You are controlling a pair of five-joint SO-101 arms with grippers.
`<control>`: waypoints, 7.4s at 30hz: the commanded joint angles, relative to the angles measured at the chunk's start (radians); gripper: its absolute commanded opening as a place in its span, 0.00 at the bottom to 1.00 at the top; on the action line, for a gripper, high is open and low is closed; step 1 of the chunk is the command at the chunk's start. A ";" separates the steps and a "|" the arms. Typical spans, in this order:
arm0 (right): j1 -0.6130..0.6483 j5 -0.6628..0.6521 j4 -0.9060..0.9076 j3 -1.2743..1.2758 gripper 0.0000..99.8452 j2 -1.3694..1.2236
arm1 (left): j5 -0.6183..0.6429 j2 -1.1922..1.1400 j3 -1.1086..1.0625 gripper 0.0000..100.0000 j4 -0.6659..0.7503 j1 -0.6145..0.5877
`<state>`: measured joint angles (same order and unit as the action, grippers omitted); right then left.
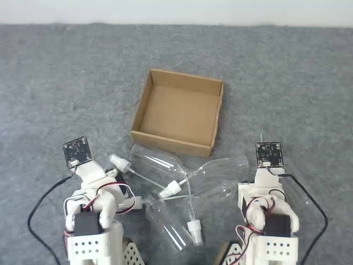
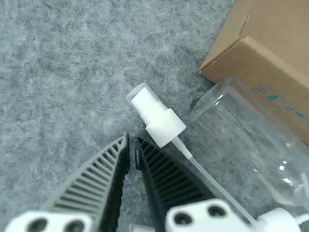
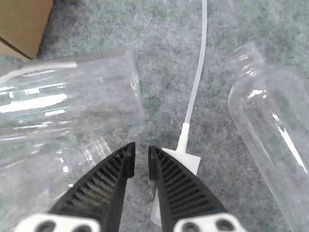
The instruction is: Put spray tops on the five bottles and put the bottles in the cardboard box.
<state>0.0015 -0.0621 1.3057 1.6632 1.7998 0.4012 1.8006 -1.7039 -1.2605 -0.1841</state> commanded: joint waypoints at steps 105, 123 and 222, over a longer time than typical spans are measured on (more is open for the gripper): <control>-0.004 -0.015 0.005 0.020 0.01 0.013 | -0.008 0.017 0.019 0.01 -0.002 0.000; -0.013 -0.018 0.005 0.014 0.01 0.013 | -0.008 0.017 0.019 0.01 -0.002 0.000; -0.243 -0.750 -0.183 -0.861 0.23 -1.267 | -0.008 0.017 0.019 0.01 -0.002 0.000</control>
<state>-0.2516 -0.7756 1.1937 0.8761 0.5785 0.4012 1.8006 -1.7039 -1.2605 -0.1841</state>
